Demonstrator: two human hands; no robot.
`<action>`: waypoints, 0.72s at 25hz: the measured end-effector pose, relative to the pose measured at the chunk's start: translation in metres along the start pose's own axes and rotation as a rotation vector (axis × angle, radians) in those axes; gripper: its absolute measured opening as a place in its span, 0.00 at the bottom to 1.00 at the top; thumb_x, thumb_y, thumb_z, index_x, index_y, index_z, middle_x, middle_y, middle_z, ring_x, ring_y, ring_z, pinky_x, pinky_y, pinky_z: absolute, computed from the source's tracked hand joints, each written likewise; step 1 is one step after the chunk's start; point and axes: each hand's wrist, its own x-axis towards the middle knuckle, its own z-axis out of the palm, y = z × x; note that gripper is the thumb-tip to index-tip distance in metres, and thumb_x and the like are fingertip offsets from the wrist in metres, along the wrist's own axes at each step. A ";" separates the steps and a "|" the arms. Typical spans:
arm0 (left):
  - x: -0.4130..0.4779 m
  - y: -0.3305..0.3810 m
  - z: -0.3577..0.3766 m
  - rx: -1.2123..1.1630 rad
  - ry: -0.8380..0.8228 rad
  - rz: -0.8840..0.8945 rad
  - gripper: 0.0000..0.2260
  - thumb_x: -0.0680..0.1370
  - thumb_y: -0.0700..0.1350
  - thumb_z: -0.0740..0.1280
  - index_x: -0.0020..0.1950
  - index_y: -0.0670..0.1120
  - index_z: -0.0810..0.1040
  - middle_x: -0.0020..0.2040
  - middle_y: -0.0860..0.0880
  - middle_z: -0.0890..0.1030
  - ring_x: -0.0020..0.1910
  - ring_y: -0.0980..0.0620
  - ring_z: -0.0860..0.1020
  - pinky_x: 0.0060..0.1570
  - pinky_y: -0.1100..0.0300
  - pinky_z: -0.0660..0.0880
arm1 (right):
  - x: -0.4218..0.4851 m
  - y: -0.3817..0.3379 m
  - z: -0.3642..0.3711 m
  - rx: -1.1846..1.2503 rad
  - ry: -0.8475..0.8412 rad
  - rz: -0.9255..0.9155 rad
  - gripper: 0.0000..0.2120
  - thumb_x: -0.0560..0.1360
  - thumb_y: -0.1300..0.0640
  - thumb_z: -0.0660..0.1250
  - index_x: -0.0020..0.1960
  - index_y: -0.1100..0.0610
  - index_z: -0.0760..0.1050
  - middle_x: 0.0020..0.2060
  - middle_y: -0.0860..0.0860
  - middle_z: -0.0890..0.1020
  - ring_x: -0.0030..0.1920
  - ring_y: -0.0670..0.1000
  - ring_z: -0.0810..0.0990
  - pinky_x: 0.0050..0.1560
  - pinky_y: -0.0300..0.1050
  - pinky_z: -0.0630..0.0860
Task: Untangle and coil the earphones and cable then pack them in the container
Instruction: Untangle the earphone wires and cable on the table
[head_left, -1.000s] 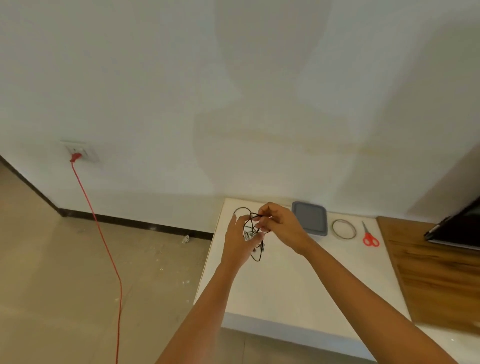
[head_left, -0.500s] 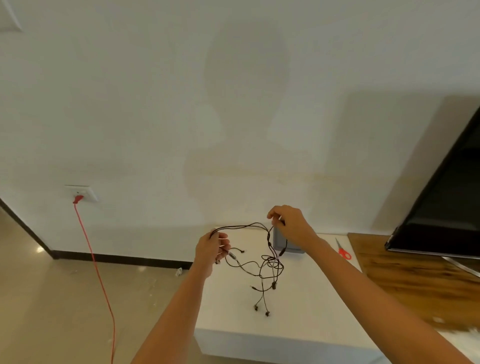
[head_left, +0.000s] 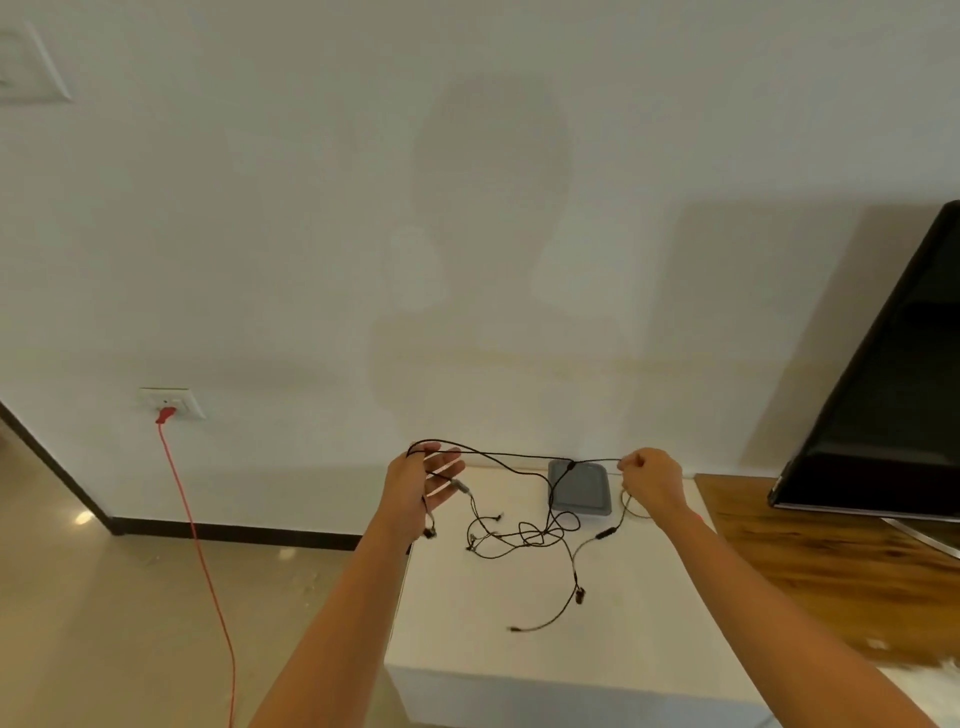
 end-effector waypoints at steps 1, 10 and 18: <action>0.002 -0.002 0.003 -0.001 -0.010 -0.012 0.09 0.80 0.39 0.57 0.48 0.44 0.76 0.38 0.46 0.86 0.36 0.48 0.85 0.38 0.54 0.81 | -0.001 -0.002 0.000 0.210 -0.024 0.065 0.09 0.77 0.65 0.58 0.45 0.65 0.77 0.47 0.61 0.83 0.49 0.61 0.81 0.50 0.54 0.78; 0.016 -0.017 0.013 0.664 -0.270 0.042 0.18 0.70 0.36 0.73 0.58 0.47 0.76 0.45 0.50 0.82 0.43 0.52 0.78 0.42 0.62 0.70 | -0.014 -0.061 -0.024 0.797 -0.421 -0.077 0.08 0.82 0.59 0.56 0.46 0.57 0.71 0.47 0.56 0.85 0.53 0.58 0.83 0.55 0.52 0.78; 0.018 -0.030 0.032 0.823 -0.214 0.071 0.49 0.69 0.46 0.77 0.78 0.49 0.46 0.78 0.45 0.56 0.76 0.45 0.57 0.73 0.49 0.59 | -0.031 -0.114 -0.025 1.007 -0.425 -0.088 0.09 0.82 0.59 0.56 0.43 0.55 0.69 0.45 0.54 0.82 0.55 0.61 0.82 0.59 0.59 0.75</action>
